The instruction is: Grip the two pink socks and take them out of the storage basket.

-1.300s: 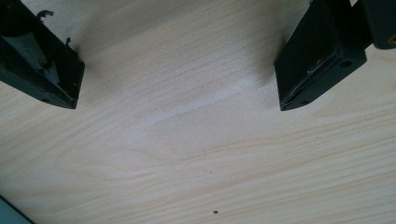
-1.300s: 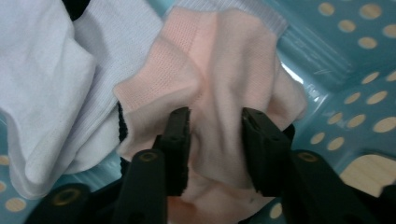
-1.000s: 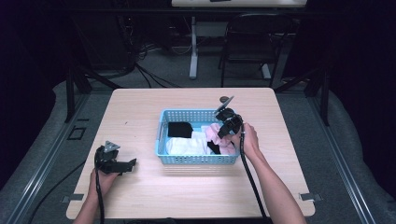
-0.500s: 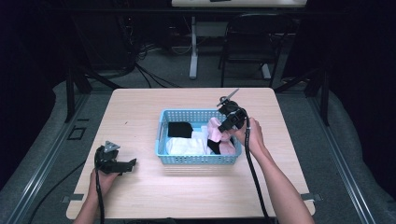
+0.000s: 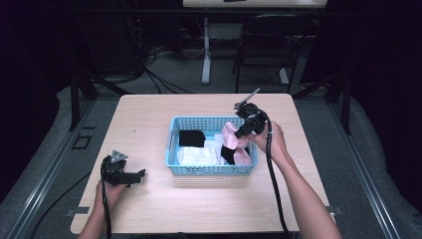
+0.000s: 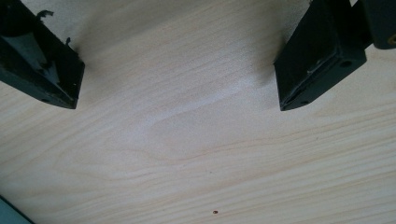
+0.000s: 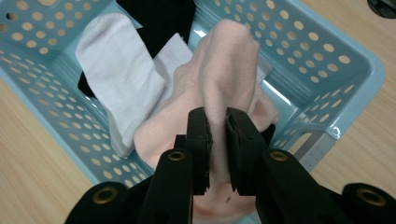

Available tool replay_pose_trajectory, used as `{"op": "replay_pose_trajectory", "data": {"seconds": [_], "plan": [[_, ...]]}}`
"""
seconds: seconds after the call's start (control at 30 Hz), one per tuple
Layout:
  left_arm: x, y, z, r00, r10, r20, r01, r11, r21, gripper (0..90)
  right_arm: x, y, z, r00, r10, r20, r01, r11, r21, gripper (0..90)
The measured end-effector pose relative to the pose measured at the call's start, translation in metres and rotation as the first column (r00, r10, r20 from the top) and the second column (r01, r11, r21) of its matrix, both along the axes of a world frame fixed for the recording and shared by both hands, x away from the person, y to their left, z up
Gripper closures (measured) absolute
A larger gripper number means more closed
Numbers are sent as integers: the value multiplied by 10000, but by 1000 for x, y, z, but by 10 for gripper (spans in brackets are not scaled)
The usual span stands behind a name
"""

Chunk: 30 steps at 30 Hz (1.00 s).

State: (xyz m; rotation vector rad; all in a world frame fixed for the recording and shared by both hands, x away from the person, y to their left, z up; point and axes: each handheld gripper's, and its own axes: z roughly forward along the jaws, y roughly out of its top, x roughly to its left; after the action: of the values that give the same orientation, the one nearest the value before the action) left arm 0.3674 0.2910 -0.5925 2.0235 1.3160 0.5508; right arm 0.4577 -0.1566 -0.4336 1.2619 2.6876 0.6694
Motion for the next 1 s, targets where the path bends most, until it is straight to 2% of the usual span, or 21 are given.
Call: {"op": "replay_pose_trajectory", "data": {"seconds": [0.13, 0.3, 0.53, 0.8, 1.0], "plan": [[0, 0, 0, 10000, 0, -3, 0, 10000, 0, 12, -6, -1, 10, 9997, 77, 226, -80, 9999, 96, 798], [0, 0, 0, 10000, -1, -6, 1, 10000, 2, 12, -12, -5, 23, 9993, 237, 303, -238, 9997, 24, 795], [0, 0, 0, 10000, 1, -2, -1, 10000, 2, 12, -19, -14, 38, 9988, 194, 460, -195, 9998, 18, 792], [0, 0, 0, 10000, 8, -2, -8, 10000, 5, 12, -27, -33, 56, 9977, 1, 678, 3, 10000, -67, 790], [0, 0, 0, 10000, 20, -4, -20, 10000, 11, 13, -32, -53, 63, 9965, -425, 722, 434, 9990, -111, 794]]}}
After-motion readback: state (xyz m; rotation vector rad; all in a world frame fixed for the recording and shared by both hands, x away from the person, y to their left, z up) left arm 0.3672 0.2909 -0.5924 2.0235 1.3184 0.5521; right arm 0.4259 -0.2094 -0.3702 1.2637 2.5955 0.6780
